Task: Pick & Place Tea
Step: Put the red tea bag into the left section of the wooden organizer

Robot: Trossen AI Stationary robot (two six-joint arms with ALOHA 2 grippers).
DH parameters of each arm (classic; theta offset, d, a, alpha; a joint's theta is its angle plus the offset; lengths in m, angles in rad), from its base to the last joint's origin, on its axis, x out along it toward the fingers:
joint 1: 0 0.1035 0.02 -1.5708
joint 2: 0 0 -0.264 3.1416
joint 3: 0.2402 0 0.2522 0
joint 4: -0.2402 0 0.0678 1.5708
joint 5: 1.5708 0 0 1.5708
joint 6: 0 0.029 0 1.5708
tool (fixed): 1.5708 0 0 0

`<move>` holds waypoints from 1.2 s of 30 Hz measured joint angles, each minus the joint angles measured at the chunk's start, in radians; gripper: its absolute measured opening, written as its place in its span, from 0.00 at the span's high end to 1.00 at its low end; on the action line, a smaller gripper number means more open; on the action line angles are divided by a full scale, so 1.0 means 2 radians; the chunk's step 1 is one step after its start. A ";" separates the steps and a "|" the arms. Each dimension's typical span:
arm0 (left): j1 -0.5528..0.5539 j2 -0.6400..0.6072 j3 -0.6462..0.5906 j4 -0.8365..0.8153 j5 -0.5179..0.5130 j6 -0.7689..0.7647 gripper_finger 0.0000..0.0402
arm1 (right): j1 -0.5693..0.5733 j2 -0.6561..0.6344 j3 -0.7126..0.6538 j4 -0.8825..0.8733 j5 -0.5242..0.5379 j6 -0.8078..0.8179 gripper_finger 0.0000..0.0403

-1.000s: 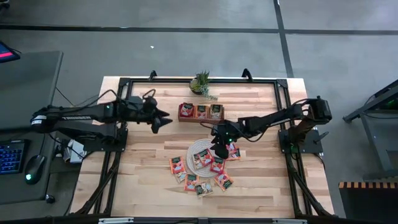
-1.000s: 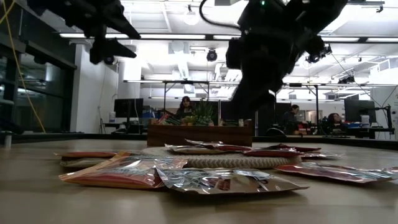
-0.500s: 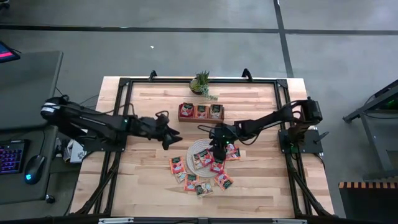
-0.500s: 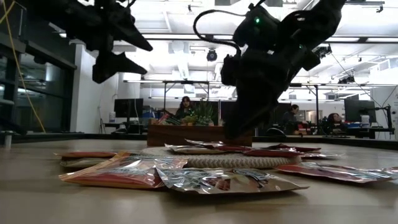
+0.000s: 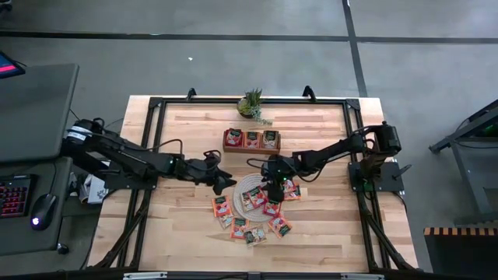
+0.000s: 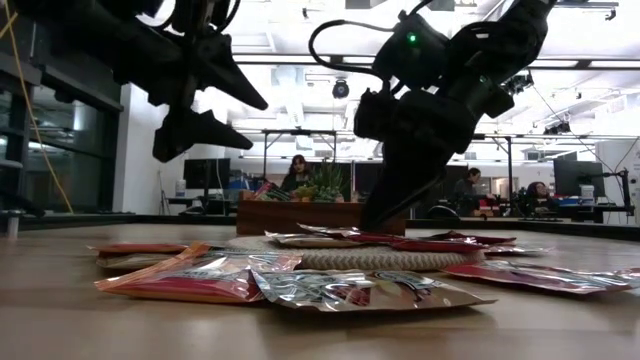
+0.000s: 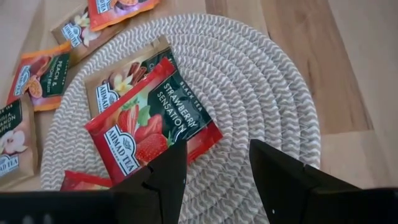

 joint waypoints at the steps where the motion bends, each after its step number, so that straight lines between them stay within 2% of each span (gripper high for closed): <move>1: 0.000 0.003 0.000 0.002 0.000 -0.002 0.42 | 0.000 0.000 0.000 0.000 0.000 -0.004 0.58; 17: 0.001 0.011 0.000 0.005 -0.019 -0.013 0.42 | -0.001 0.003 0.000 0.034 0.007 -0.044 0.58; 25: 0.001 0.011 0.000 0.005 -0.020 -0.013 0.42 | -0.001 0.036 0.001 0.056 -0.005 -0.037 0.58; 36: 0.002 0.011 0.000 0.005 -0.020 -0.013 0.42 | 0.000 0.037 0.002 0.049 -0.029 -0.043 0.59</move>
